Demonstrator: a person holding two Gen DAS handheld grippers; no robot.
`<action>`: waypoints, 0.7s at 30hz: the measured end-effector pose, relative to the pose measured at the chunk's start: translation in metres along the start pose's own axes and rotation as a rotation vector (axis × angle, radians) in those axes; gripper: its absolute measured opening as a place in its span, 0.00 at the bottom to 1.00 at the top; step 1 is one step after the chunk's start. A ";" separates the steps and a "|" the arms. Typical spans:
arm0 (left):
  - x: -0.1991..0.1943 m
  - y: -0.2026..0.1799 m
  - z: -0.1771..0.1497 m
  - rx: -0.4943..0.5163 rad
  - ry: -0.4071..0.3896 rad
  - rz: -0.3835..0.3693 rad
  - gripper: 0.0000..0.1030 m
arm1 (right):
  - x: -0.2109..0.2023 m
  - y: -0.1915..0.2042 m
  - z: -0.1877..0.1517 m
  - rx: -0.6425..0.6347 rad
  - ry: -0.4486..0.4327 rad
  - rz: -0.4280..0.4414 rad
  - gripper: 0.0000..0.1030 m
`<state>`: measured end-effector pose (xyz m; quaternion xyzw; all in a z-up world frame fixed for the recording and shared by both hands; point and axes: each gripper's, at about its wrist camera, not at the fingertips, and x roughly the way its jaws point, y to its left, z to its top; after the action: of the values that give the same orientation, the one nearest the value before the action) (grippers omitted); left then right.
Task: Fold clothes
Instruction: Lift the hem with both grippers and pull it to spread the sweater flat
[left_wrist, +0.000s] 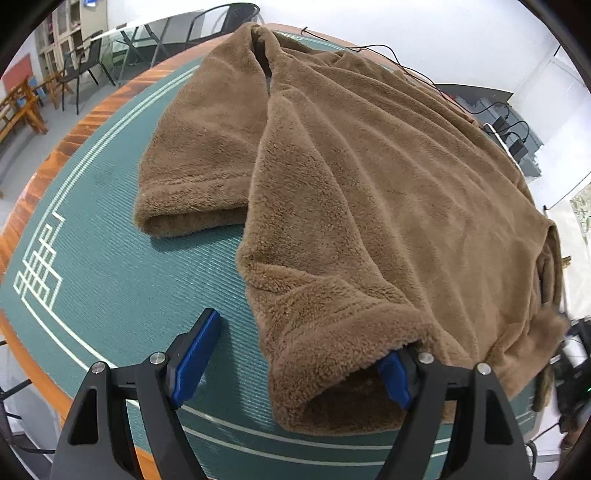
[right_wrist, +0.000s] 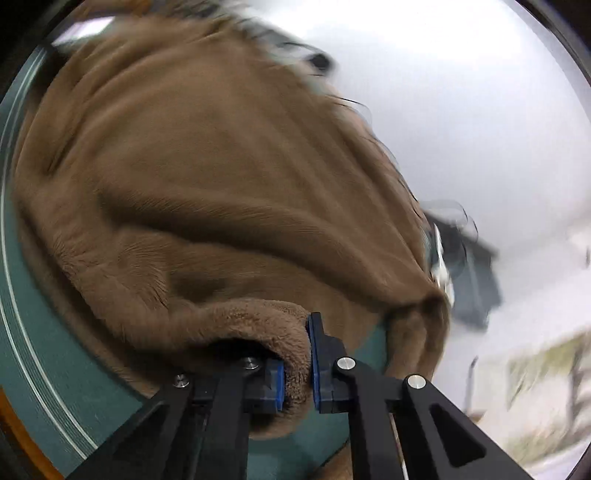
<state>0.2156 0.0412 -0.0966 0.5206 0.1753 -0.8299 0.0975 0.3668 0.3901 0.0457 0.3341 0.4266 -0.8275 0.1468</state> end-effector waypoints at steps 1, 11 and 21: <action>-0.003 0.000 0.001 0.003 -0.016 0.024 0.80 | -0.006 -0.020 -0.001 0.073 -0.003 -0.009 0.10; -0.069 -0.030 0.034 0.127 -0.220 0.086 0.89 | -0.071 -0.134 -0.027 0.524 -0.028 -0.017 0.10; -0.176 0.008 0.055 0.321 -0.256 0.159 0.89 | -0.086 -0.053 -0.050 0.401 0.117 0.288 0.10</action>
<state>0.2499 0.0085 0.0817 0.4322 -0.0145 -0.8961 0.0999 0.4236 0.4584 0.1153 0.4611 0.2098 -0.8455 0.1688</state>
